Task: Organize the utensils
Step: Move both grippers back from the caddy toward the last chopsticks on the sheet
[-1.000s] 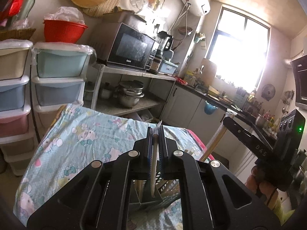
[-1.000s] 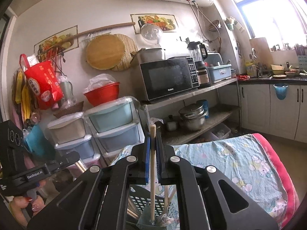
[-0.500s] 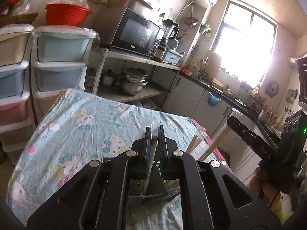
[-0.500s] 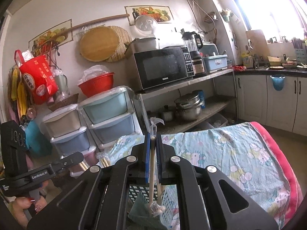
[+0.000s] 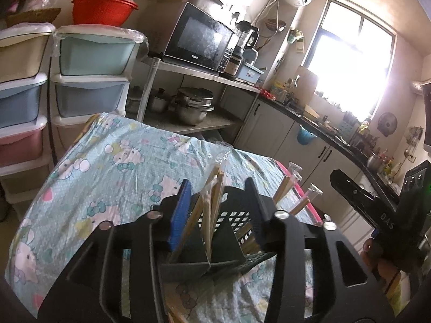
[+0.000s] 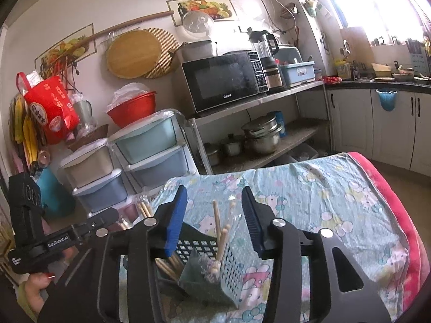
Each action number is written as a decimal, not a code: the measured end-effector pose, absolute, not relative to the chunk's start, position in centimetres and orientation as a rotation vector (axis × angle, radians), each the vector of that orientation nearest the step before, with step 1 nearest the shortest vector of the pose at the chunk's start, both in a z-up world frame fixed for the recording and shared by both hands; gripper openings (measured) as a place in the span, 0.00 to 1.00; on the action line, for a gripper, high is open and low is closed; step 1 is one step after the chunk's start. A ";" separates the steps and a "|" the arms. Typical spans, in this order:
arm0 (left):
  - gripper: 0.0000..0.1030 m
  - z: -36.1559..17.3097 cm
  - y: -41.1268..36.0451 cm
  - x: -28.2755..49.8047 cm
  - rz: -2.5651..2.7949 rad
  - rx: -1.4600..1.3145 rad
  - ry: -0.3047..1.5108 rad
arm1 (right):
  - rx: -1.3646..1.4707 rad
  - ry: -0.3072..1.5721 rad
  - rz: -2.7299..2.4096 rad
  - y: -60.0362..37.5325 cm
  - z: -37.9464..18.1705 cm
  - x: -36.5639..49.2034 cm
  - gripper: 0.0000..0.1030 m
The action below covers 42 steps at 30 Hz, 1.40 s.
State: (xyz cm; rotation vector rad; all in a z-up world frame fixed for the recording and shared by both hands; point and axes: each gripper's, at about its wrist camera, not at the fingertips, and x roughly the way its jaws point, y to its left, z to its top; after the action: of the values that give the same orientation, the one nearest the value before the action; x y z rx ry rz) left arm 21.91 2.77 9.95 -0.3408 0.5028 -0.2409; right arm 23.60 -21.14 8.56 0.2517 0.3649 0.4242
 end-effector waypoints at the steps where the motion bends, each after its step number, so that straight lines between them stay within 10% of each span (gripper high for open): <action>1: 0.43 9.9 2.8 21.8 -0.241 -0.344 0.504 | 0.251 0.369 0.426 -21.1 8.5 23.5 0.43; 12: 0.89 9.5 3.9 20.4 -0.216 -0.375 0.502 | 0.255 0.412 0.424 -21.5 7.8 22.2 0.51; 42: 0.90 5.1 3.0 17.2 -0.203 -0.363 0.611 | 0.225 0.564 0.438 -21.8 3.0 18.3 0.53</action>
State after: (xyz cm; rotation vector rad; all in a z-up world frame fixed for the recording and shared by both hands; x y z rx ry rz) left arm 17.24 2.96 5.12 -0.3632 0.6114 -0.2032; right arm 18.34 -21.80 3.05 0.2249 0.5635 0.4380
